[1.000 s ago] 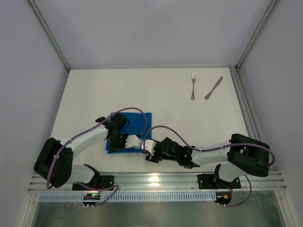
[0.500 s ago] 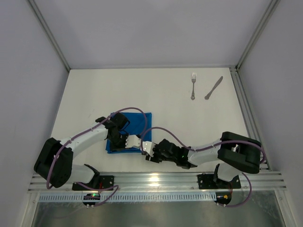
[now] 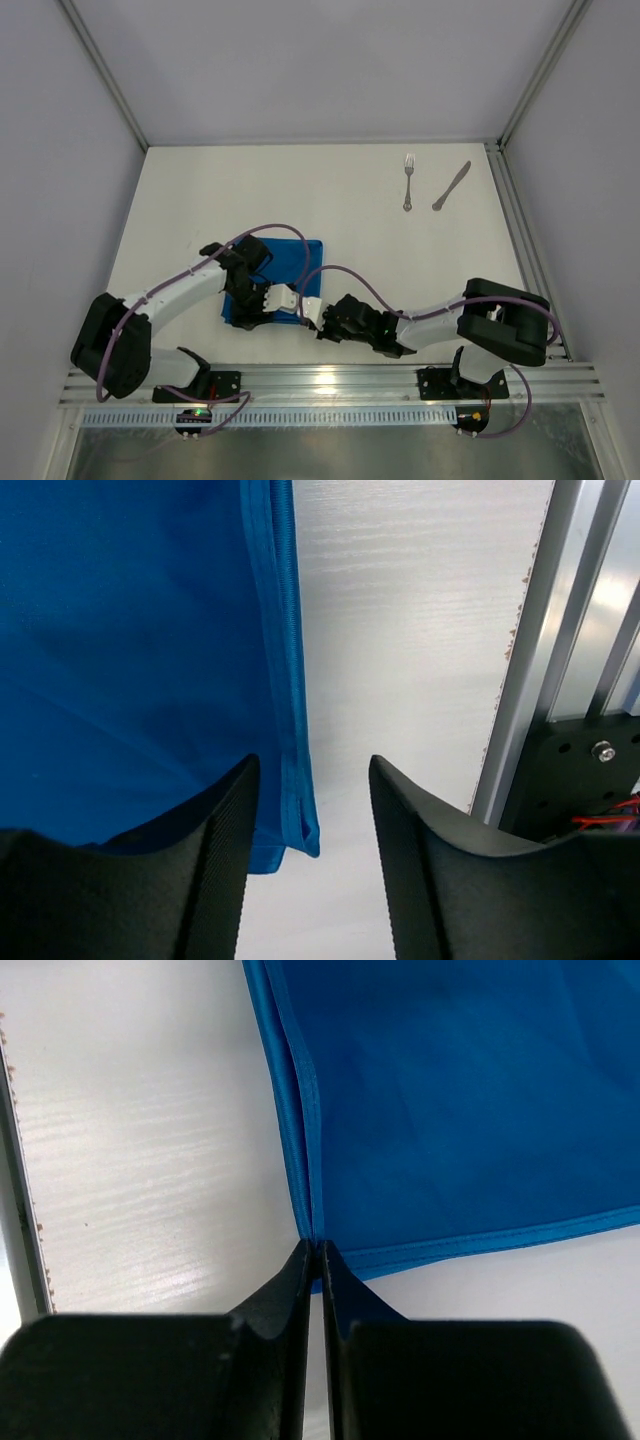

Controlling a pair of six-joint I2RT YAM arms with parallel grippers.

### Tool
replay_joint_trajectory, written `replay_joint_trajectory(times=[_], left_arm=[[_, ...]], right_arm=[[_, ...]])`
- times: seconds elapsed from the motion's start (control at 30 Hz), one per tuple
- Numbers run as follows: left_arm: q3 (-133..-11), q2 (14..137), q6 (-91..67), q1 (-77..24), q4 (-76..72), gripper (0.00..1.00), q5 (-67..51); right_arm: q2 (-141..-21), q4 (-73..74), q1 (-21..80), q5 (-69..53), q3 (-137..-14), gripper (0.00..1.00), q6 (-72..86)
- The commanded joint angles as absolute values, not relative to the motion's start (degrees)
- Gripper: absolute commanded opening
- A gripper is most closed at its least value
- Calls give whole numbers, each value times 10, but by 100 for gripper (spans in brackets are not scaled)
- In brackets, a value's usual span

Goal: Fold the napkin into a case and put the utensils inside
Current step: Pick up the upper triangle-folded napkin from the center of the board.

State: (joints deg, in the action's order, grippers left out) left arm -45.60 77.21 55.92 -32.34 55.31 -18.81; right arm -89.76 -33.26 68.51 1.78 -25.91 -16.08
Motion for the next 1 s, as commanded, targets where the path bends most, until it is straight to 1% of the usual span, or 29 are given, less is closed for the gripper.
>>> replay_joint_trajectory(times=[0.0,0.07,0.1,0.17,0.2,0.23,0.27,0.3,0.33,0.5,0.6,0.63,0.77,0.9,0.97], left_arm=[[-506,743,572,-325,603,54,-265],[-529,741,576,-325,639,57,-289],[-533,739,575,-325,645,59,-315],[-522,726,566,-325,620,64,-337],[-513,721,560,-325,598,70,-344],[-499,715,538,-325,568,71,-342],[-484,707,518,-325,488,72,-337],[-460,706,505,-325,454,77,-335],[-449,707,497,-326,401,80,-328],[-393,702,489,-331,305,82,-307],[-371,702,489,-343,256,86,-294],[-353,702,489,-347,244,88,-288],[-314,700,498,-370,216,88,-261],[-286,691,510,-376,203,82,-238],[-277,688,512,-377,205,81,-238]], right_arm=[[-895,-343,687,21,-251,8,-148],[-892,-343,686,20,-250,6,-147],[-890,-346,687,20,-250,5,-142],[-887,-353,686,18,-244,4,-137],[-886,-359,687,15,-243,4,-132],[-886,-362,687,12,-240,4,-129],[-886,-364,686,11,-239,4,-127],[-886,-363,687,11,-239,4,-123],[-885,-362,687,10,-240,4,-118],[-878,-354,687,9,-242,4,-111],[-879,-355,686,9,-244,4,-107],[-881,-354,686,8,-248,4,-106],[-888,-354,686,9,-257,4,-102],[-879,-388,682,9,-240,4,-89],[-870,-395,678,-11,-237,4,-87]])
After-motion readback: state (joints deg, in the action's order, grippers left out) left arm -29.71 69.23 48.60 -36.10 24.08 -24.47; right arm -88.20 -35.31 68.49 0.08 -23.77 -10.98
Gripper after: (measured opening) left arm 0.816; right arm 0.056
